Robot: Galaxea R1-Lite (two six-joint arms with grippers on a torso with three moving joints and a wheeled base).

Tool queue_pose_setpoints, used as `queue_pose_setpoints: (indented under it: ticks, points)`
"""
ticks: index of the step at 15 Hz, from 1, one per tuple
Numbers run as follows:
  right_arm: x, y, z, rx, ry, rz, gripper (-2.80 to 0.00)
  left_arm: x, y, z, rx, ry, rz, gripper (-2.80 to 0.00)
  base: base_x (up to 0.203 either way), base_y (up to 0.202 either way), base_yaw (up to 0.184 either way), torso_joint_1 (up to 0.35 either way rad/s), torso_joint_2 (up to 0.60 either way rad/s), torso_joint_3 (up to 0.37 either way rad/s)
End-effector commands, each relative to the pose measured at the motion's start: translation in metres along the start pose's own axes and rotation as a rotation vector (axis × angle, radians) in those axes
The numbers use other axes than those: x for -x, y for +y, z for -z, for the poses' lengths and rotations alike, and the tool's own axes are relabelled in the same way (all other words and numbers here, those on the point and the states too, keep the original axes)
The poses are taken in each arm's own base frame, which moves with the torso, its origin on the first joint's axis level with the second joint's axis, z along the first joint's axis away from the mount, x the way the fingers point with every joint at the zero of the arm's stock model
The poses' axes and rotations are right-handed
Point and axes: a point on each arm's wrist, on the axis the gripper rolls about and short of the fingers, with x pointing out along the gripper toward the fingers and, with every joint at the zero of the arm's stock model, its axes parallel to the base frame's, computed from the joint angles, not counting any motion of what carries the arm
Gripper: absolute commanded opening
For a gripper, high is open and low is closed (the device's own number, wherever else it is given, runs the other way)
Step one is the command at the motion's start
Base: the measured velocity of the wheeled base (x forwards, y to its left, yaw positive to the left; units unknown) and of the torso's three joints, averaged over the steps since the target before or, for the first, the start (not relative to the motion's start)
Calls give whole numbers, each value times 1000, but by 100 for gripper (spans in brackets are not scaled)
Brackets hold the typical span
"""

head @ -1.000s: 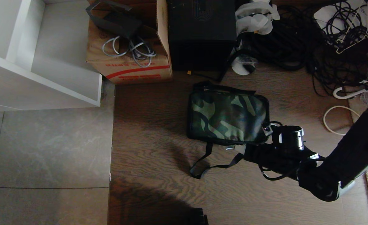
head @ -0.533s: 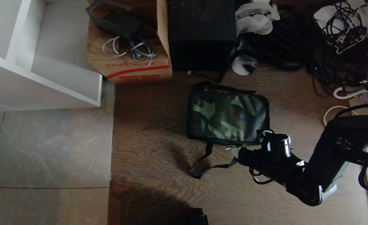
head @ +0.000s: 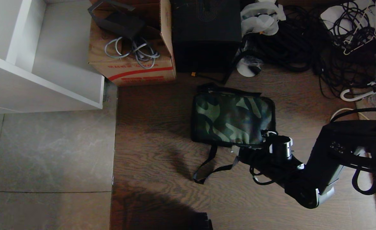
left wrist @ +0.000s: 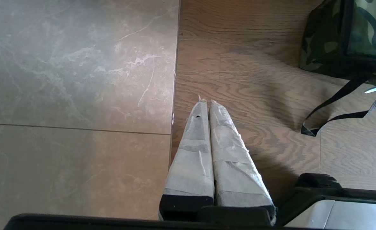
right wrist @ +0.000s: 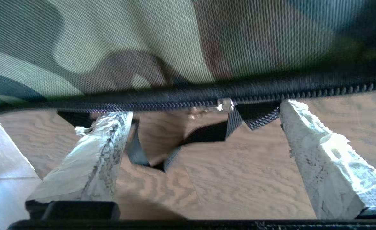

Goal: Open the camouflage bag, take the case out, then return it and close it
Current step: Open the top of the storage box

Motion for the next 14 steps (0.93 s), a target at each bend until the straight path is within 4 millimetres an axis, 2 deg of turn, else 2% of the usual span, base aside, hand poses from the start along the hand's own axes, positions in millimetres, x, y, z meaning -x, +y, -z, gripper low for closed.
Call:
queue_pose_setpoints:
  ticks: [1,2,8,14]
  points:
    - [-1,1,-1,-6,-31,-18,0,-1,0,2,1,9,0,-280,0,0,0,0,0,0]
    - [-1,1,0,-4,-33,-18,-280,-1,0,2,1,10,-2,-280,0,0,0,0,0,0]
    - [-3,-3,8,90,-37,-24,-280,-1,0,2,1,8,-1,-280,0,0,0,0,0,0]
    - [6,-7,11,140,-1,-22,-280,-1,0,2,1,9,-1,-280,0,0,0,0,0,0]
